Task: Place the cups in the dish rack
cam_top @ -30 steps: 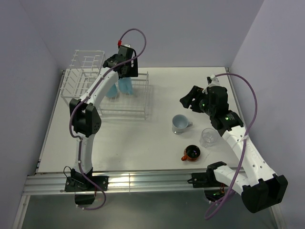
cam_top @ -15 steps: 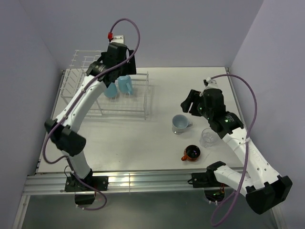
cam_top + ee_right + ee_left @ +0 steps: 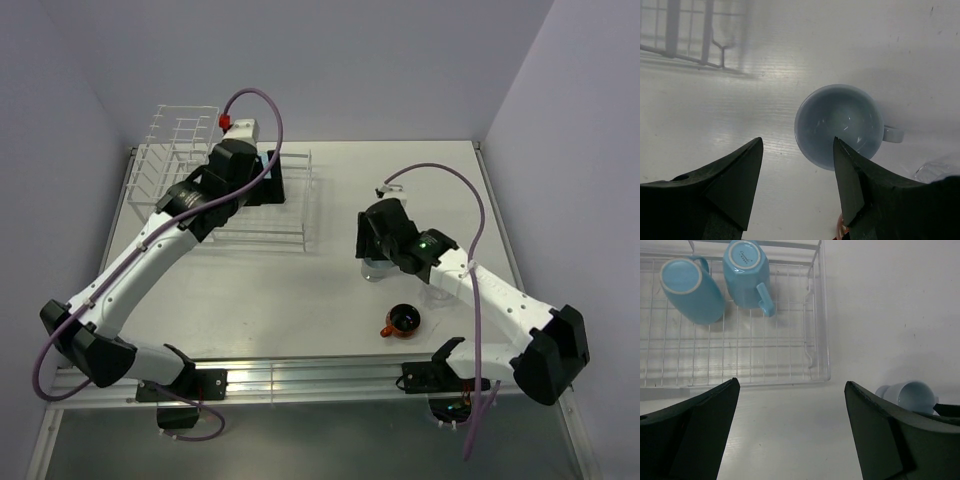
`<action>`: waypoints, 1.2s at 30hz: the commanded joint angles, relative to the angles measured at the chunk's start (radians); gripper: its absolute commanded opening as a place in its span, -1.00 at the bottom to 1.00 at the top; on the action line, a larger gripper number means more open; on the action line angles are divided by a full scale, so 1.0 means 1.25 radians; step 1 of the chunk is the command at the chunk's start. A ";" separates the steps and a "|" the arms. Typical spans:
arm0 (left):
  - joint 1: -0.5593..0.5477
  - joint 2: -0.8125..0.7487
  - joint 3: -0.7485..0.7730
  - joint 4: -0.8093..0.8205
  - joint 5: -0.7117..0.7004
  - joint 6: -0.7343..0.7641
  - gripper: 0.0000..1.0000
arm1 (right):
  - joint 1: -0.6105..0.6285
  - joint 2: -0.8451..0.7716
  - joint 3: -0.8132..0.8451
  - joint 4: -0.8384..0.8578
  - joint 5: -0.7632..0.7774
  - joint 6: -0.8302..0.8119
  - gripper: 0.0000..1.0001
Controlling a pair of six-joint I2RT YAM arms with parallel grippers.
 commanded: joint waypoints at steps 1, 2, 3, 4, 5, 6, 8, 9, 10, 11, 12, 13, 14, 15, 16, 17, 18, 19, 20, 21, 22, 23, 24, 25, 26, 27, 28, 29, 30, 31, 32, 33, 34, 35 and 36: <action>-0.004 -0.058 -0.014 0.050 0.018 -0.022 0.86 | 0.008 0.031 0.004 0.022 0.038 0.006 0.32; -0.005 -0.064 -0.021 0.048 0.018 -0.023 0.86 | 0.008 0.046 0.003 0.025 0.037 0.005 0.32; -0.007 -0.067 -0.025 0.047 0.018 -0.024 0.85 | 0.010 0.052 0.003 0.026 0.034 0.006 0.31; -0.007 -0.075 -0.033 0.048 0.018 -0.027 0.85 | 0.010 0.066 0.000 0.032 0.033 0.006 0.31; -0.008 -0.079 -0.037 0.048 0.020 -0.028 0.85 | 0.010 0.071 -0.003 0.033 0.033 0.006 0.30; -0.008 -0.084 -0.042 0.052 0.022 -0.030 0.85 | 0.010 0.078 -0.005 0.035 0.033 0.005 0.29; -0.008 -0.094 -0.054 0.058 0.031 -0.032 0.85 | 0.010 0.096 -0.010 0.041 0.033 0.004 0.21; -0.009 -0.096 -0.055 0.059 0.033 -0.033 0.85 | 0.010 0.103 -0.010 0.042 0.031 0.003 0.18; -0.009 -0.098 -0.058 0.059 0.034 -0.034 0.86 | 0.010 0.115 -0.010 0.046 0.026 0.003 0.15; -0.009 -0.099 -0.059 0.059 0.034 -0.034 0.85 | 0.011 0.120 -0.012 0.048 0.024 0.001 0.12; -0.010 -0.098 -0.059 0.059 0.036 -0.034 0.85 | 0.011 0.126 -0.014 0.051 0.024 0.001 0.11; -0.010 -0.098 -0.060 0.059 0.038 -0.034 0.85 | 0.011 0.136 -0.016 0.054 0.026 0.003 0.11; -0.011 -0.098 -0.060 0.059 0.038 -0.034 0.85 | 0.011 0.143 -0.016 0.055 0.027 0.001 0.11; -0.011 -0.098 -0.061 0.061 0.040 -0.035 0.85 | 0.011 0.149 -0.017 0.058 0.027 0.001 0.11; -0.010 -0.096 -0.066 0.063 0.041 -0.034 0.85 | 0.011 0.161 -0.016 0.058 0.030 0.000 0.11; -0.011 -0.095 -0.068 0.064 0.043 -0.034 0.85 | 0.011 0.166 -0.017 0.059 0.030 0.000 0.11; -0.011 -0.095 -0.069 0.064 0.043 -0.035 0.85 | 0.011 0.171 -0.017 0.062 0.030 -0.001 0.11; -0.013 -0.094 -0.075 0.066 0.044 -0.035 0.85 | 0.011 0.181 -0.018 0.065 0.030 -0.001 0.11; -0.013 -0.094 -0.077 0.069 0.044 -0.035 0.85 | 0.011 0.186 -0.018 0.067 0.033 0.000 0.10; -0.013 -0.093 -0.080 0.070 0.044 -0.036 0.84 | 0.011 0.198 -0.017 0.070 0.032 0.000 0.07; -0.013 -0.090 -0.082 0.071 0.045 -0.038 0.85 | 0.011 0.204 -0.017 0.071 0.033 -0.002 0.04; -0.013 -0.090 -0.084 0.073 0.045 -0.038 0.85 | 0.011 0.211 -0.016 0.070 0.035 -0.004 0.02; -0.014 -0.090 -0.086 0.074 0.046 -0.038 0.84 | 0.011 0.217 -0.015 0.071 0.035 -0.005 0.00; -0.014 -0.089 -0.088 0.074 0.046 -0.038 0.84 | 0.011 0.228 -0.013 0.073 0.037 -0.005 -0.05; -0.014 -0.088 -0.090 0.074 0.046 -0.038 0.84 | 0.011 0.233 -0.013 0.074 0.040 -0.006 -0.06; -0.014 -0.087 -0.090 0.075 0.045 -0.038 0.84 | 0.011 0.236 -0.012 0.074 0.042 -0.007 -0.08; -0.014 -0.085 -0.091 0.075 0.045 -0.038 0.84 | 0.011 0.243 -0.012 0.074 0.045 -0.007 -0.13; -0.014 -0.085 -0.091 0.074 0.046 -0.038 0.83 | 0.011 0.244 -0.011 0.074 0.048 -0.007 -0.16; -0.015 -0.087 -0.093 0.075 0.045 -0.038 0.83 | 0.011 0.247 -0.011 0.074 0.049 -0.008 -0.21; -0.015 -0.088 -0.093 0.077 0.045 -0.038 0.83 | 0.011 0.249 -0.008 0.071 0.050 -0.008 -0.31; -0.014 -0.088 -0.096 0.077 0.046 -0.038 0.83 | 0.011 0.249 -0.007 0.070 0.051 -0.011 -0.37; -0.015 -0.088 -0.097 0.078 0.046 -0.038 0.83 | 0.011 0.251 -0.005 0.069 0.055 -0.011 -0.42; -0.015 -0.088 -0.098 0.078 0.046 -0.039 0.83 | 0.012 0.252 -0.001 0.062 0.059 -0.012 -0.55; -0.014 -0.088 -0.098 0.078 0.046 -0.039 0.83 | 0.011 0.254 0.003 0.058 0.060 -0.013 -0.63; -0.015 -0.088 -0.101 0.078 0.046 -0.040 0.83 | 0.012 0.254 0.006 0.056 0.062 -0.015 -0.70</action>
